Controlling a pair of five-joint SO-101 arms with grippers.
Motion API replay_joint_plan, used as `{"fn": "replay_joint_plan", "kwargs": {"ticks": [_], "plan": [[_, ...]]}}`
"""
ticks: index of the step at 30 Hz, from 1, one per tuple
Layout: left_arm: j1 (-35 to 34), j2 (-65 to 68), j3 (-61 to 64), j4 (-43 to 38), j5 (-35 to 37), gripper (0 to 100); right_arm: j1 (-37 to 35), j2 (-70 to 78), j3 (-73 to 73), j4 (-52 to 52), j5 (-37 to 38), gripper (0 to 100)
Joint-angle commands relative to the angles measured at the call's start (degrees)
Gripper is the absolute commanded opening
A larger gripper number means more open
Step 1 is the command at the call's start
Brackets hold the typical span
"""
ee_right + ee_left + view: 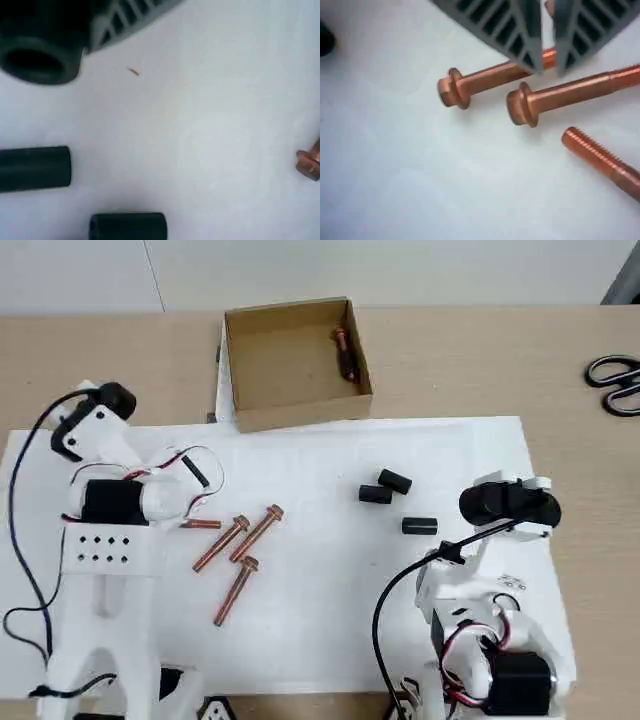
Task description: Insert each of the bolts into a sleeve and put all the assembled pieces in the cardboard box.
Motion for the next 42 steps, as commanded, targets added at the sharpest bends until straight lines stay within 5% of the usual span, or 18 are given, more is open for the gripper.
{"fn": "replay_joint_plan", "kwargs": {"ticks": [1, 7, 30, 37, 42], "plan": [[-0.18, -0.09, 1.01, -1.14, 1.85, 1, 0.4, -0.48, -0.26, -1.63, 0.44, 0.2], [-0.26, -0.09, 4.44, -3.52, 9.58, 1, 0.4, -0.48, -0.26, -1.63, 0.44, 0.2], [-0.26, -0.09, 18.51, -19.25, 11.16, 1, 0.4, -0.04, 1.05, -3.38, 3.96, 0.3], [-0.26, -0.09, 18.51, -21.8, 11.16, 12, 0.4, 0.04, 1.23, -3.65, 4.04, 0.3], [-0.35, -0.09, 19.03, -21.45, 11.25, 11, 0.4, 0.04, 1.32, -3.65, 4.13, 0.3]]}}
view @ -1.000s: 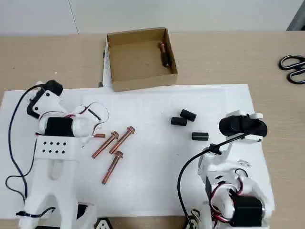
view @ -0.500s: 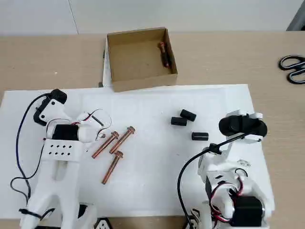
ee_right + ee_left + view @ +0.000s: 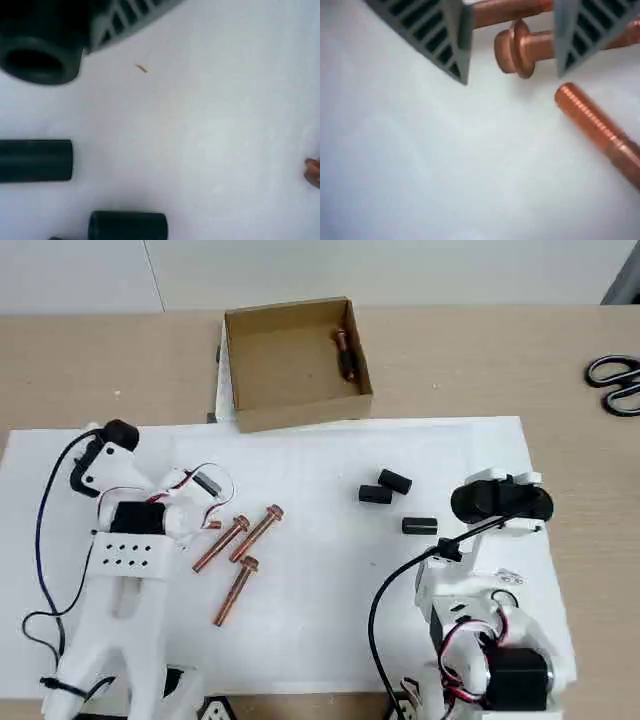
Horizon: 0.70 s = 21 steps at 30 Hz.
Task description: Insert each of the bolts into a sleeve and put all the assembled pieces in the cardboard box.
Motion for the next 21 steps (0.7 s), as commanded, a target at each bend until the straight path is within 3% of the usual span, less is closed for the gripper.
{"fn": "replay_joint_plan", "kwargs": {"ticks": [1, 9, 13, 17, 21], "plan": [[-0.53, -0.09, 0.66, -1.14, 0.44, 11, 0.31, 0.04, -0.26, -1.27, 0.79, 0.3], [-7.03, -0.44, 1.27, -0.79, -0.35, 10, 0.31, 0.04, -0.26, -1.27, 0.79, 0.3], [-6.77, -0.44, 0.57, -0.62, -5.27, 10, 0.31, 0.04, -0.26, -1.27, 0.79, 0.3], [-4.75, -0.09, -3.3, 6.15, -19.52, 0, 0.31, -0.31, -0.26, -0.92, 0.7, 0.3], [1.32, -0.09, -6.11, 13.01, -35.87, 1, 0.31, -0.48, -0.26, -0.84, 0.44, 0.3]]}}
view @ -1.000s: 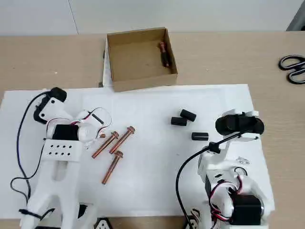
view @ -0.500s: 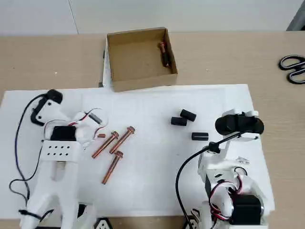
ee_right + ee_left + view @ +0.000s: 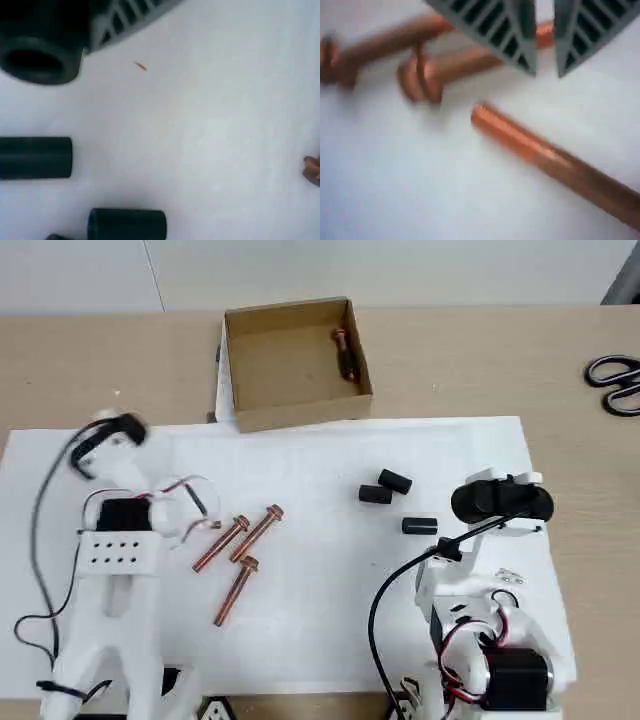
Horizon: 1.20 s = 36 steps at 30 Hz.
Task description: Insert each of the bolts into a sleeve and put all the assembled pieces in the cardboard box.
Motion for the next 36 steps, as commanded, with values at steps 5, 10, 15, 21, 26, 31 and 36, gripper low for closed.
{"fn": "replay_joint_plan", "kwargs": {"ticks": [5, 10, 15, 21, 26, 31, 36], "plan": [[7.47, -0.09, -6.2, 4.84, -25.49, 1, 0.4, -0.48, -0.26, -1.19, 0.35, 0.3], [8.44, -0.09, -6.2, 4.92, -24.97, 1, 0.4, -0.48, -0.26, -0.84, 0.18, 0.3], [8.79, -0.09, -5.41, 5.1, -31.91, 1, 0.4, -0.48, -0.26, -1.36, -2.37, 0.3], [10.02, 0.44, -4.79, 5.89, -43.6, 1, 0.4, -0.57, -0.35, -0.92, -2.46, 0.3], [10.81, 11.16, -7.34, 8.62, -44.48, 1, 0.4, -0.57, -0.35, -0.84, -2.46, 0.3], [10.81, 18.9, -20.44, 15.82, -44.4, 1, 0.4, -0.57, -0.35, -0.84, -2.46, 0.3], [10.99, 24.0, -30.2, 22.42, -44.4, 1, 0.4, -0.57, -0.35, -0.84, -2.46, 0.3]]}}
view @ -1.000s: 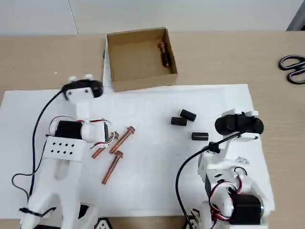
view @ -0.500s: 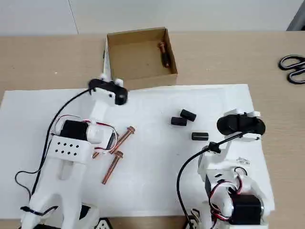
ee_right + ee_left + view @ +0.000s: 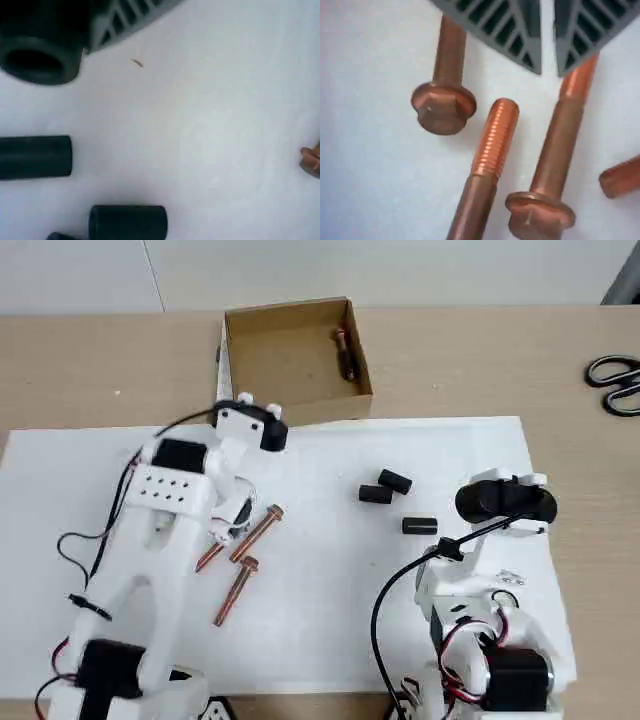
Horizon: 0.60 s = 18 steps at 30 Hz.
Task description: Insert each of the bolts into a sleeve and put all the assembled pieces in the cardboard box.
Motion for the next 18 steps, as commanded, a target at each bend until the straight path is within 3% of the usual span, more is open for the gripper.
{"fn": "replay_joint_plan", "kwargs": {"ticks": [1, 8, 18], "plan": [[0.26, 3.52, -6.81, 3.52, -0.53, 1, 0.4, -0.57, -0.35, -0.84, -0.62, 0.3], [0.18, 12.75, -7.6, 2.46, -2.55, 3, 0.4, -0.57, -0.35, -0.84, -0.62, 0.3], [0.18, 14.15, -7.87, 1.32, -10.11, 6, 0.4, -0.57, -0.35, -0.84, -0.62, 0.3]]}}
